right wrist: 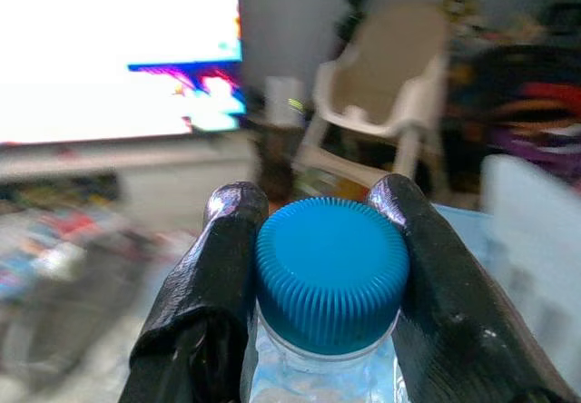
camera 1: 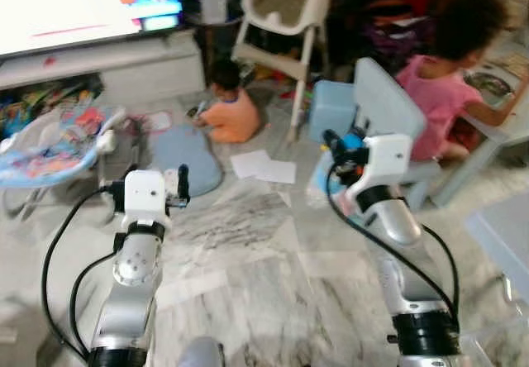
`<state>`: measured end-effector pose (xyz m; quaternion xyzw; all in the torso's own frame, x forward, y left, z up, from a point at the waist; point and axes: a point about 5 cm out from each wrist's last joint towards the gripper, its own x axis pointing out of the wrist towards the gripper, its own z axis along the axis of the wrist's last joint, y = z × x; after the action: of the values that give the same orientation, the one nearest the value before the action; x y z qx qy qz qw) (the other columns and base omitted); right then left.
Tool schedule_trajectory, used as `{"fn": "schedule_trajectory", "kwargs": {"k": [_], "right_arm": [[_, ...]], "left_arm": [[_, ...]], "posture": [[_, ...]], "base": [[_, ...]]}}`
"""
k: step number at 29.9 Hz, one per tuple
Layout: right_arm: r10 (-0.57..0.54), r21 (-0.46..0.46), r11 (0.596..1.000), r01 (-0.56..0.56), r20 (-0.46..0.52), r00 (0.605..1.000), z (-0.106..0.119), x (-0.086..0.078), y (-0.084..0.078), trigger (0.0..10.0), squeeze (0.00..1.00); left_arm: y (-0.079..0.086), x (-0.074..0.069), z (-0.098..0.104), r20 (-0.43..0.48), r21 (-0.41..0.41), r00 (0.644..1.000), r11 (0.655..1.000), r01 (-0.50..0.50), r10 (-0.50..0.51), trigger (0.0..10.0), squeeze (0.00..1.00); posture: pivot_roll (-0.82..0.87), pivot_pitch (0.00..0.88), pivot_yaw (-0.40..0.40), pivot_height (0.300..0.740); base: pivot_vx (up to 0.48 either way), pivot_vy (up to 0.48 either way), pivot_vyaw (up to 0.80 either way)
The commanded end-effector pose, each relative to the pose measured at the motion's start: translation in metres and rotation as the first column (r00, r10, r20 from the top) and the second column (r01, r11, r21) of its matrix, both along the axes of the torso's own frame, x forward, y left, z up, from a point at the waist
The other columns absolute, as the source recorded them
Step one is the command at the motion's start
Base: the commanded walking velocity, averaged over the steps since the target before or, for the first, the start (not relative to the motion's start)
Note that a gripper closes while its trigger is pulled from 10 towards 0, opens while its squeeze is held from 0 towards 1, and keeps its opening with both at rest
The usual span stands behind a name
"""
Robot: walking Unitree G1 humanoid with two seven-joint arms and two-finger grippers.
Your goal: Restocking fridge
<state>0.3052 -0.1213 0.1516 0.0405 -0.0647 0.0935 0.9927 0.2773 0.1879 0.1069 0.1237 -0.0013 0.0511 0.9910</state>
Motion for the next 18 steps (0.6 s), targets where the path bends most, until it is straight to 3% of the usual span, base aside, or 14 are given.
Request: {"fn": "schedule_trajectory", "kwargs": {"k": [1,5,7,10,13,18], "right_arm": [[0.023,-0.018,1.000,-0.022,0.077,0.997,0.015,0.003,0.002,10.0,0.00],[-0.006,0.011,1.000,0.006,0.041,0.999,0.009,0.006,-0.006,10.0,0.00],[-0.018,-0.009,1.000,0.018,0.034,0.999,0.008,0.010,-0.005,10.0,0.00],[-0.032,-0.005,0.999,0.033,0.065,0.997,0.016,0.013,0.000,10.0,0.00],[-0.045,-0.012,0.999,0.046,0.082,0.996,0.020,0.011,0.004,10.0,0.00],[-0.032,-0.049,0.998,0.033,0.024,0.999,-0.002,0.000,0.001,10.0,0.00]], "left_arm": [[-0.006,0.008,0.006,0.028,0.007,0.999,1.000,0.018,-0.018,10.0,0.00],[-0.008,0.011,0.011,0.036,0.038,0.999,0.999,0.011,-0.013,10.0,0.00],[-0.005,0.005,0.009,0.039,0.115,0.999,0.993,0.013,-0.018,10.0,0.00],[0.005,-0.004,0.003,0.013,0.088,0.999,0.996,-0.032,0.031,10.0,0.00],[-0.001,-0.009,-0.006,-0.017,0.090,1.000,0.996,0.018,-0.017,10.0,0.00],[-0.008,-0.007,-0.018,-0.049,0.067,0.998,0.997,0.043,-0.040,10.0,0.00]], "posture": [[0.07,0.000,-0.014,0.740],[0.11,0.000,-0.006,0.740],[0.12,0.000,0.015,0.740],[0.08,0.000,0.029,0.740],[0.07,0.000,0.017,0.740],[0.06,0.000,-0.022,0.740]], "base": [[0.000,0.000,0.80],[0.000,0.000,0.80],[0.000,0.000,0.80],[0.000,0.000,0.80],[0.000,0.000,0.80],[0.000,0.000,0.80]]}}
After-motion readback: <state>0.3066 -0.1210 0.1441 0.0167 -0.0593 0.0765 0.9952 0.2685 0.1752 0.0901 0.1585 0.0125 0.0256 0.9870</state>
